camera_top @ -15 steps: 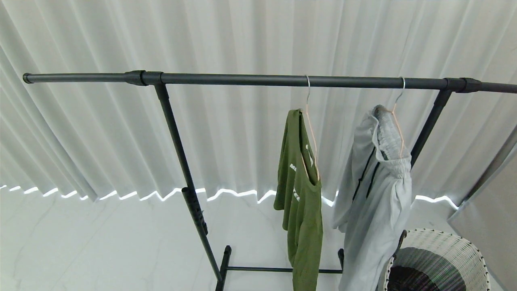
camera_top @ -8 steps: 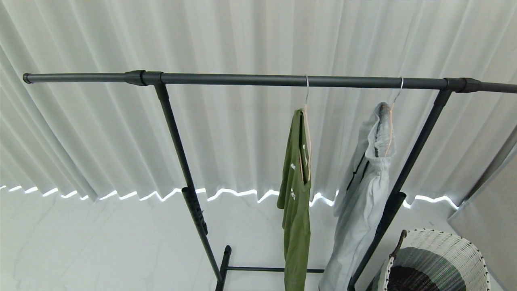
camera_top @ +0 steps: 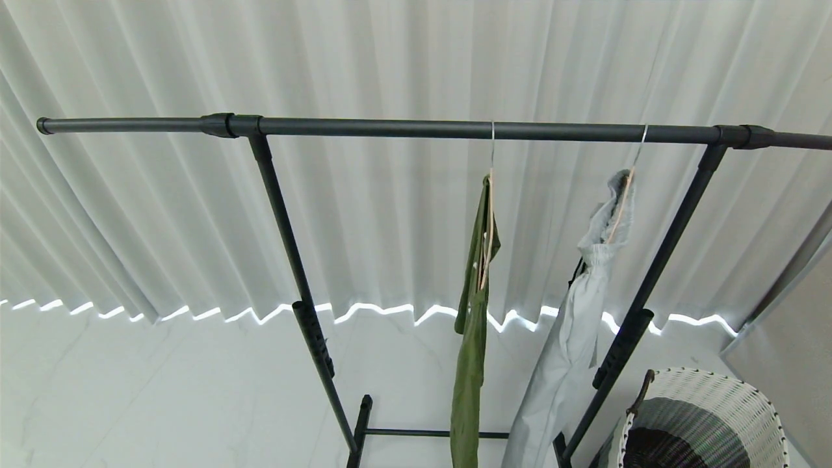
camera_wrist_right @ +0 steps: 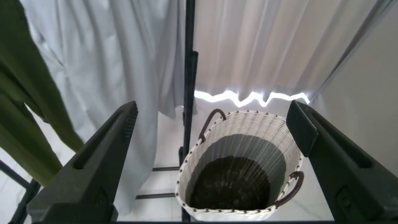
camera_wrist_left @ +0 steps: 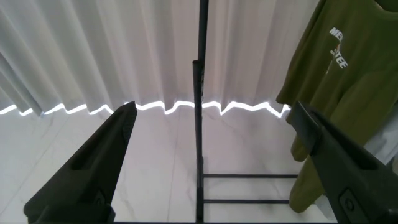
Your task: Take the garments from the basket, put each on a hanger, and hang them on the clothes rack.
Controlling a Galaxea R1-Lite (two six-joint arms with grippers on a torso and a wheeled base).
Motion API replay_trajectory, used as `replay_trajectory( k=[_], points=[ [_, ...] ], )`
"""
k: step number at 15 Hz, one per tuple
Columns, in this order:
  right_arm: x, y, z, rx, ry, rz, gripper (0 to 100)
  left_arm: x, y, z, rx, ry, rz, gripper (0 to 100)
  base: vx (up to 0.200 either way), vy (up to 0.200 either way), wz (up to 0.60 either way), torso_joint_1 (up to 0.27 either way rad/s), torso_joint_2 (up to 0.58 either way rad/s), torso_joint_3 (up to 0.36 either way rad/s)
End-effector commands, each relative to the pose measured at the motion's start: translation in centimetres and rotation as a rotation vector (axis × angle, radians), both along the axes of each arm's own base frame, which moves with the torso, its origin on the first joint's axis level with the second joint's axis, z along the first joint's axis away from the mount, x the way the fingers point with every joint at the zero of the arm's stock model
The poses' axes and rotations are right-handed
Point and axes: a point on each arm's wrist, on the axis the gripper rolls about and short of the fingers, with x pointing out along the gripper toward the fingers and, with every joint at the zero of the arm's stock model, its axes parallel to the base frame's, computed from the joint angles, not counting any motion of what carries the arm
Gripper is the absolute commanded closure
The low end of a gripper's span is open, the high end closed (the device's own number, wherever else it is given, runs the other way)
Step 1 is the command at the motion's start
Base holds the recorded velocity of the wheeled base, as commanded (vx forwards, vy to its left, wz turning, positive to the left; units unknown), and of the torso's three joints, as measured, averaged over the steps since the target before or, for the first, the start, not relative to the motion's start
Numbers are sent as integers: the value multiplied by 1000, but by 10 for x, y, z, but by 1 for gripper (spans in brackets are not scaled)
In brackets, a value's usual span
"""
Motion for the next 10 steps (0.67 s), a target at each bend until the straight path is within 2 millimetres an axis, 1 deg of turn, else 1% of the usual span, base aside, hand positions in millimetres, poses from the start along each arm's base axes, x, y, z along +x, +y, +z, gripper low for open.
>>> replay_trajectory(
  k=[1, 10],
  points=[
    [0, 0, 0, 0, -1, 1, 0, 0, 0, 0, 0, -1, 0, 0, 0, 0, 0, 0, 0, 0],
    [0, 0, 0, 0, -1, 1, 0, 0, 0, 0, 0, -1, 0, 0, 0, 0, 0, 0, 0, 0]
  ],
)
